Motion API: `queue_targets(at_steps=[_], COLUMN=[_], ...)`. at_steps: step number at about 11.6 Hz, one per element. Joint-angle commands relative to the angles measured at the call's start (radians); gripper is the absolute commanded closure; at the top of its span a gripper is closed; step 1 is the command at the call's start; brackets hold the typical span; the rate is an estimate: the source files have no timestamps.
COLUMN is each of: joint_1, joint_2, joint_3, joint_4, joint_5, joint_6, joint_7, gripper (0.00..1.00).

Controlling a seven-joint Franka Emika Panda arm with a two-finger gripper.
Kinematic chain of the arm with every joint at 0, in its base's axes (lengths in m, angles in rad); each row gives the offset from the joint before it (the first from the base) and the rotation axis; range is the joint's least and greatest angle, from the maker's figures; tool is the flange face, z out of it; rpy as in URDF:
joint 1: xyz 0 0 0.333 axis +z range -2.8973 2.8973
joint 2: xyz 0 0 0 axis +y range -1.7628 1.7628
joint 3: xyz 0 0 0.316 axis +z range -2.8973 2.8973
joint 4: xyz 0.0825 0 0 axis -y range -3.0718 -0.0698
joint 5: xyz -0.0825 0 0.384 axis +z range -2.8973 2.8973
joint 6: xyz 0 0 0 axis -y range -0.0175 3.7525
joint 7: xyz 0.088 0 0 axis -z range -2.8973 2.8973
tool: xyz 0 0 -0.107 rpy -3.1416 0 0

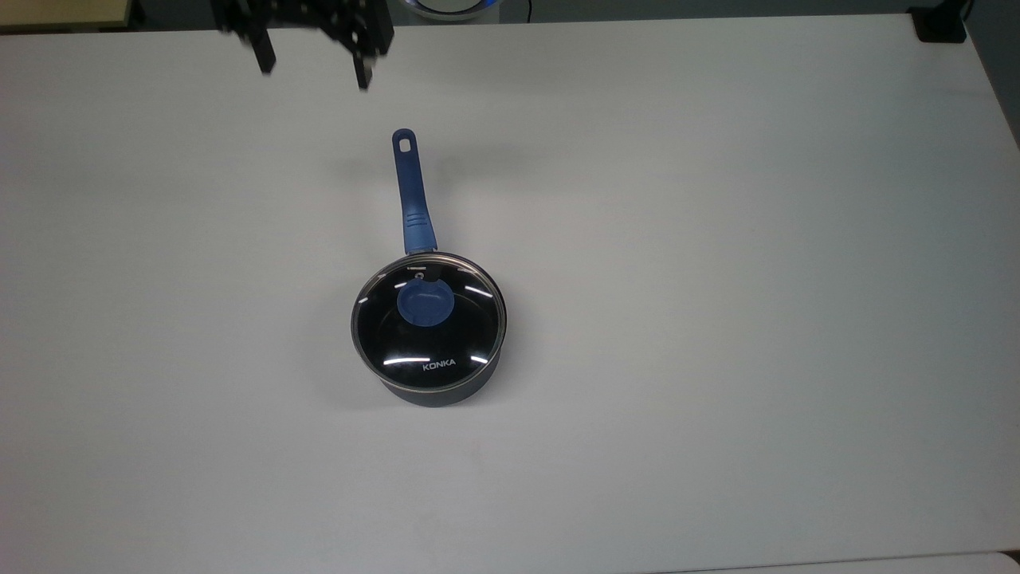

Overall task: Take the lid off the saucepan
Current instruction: 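Move the open gripper over the saucepan and lower it onto the blue lid knob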

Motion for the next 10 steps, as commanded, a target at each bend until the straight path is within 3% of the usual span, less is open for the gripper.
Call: queue_targets(at_steps=[1, 6, 10], joint_1=[0.036, 0.117, 0.169], joint_2=[0.120, 0.266, 0.368], joint_3=[-0.006, -0.008, -0.008], joint_4=[0.044, 0.046, 0.046], joint_5=[0.093, 0.083, -0.010], joint_6=[0.178, 0.406, 0.503], joint_7=[0.061, 0.147, 0.253], gripper=[0.00, 0.00, 0.00])
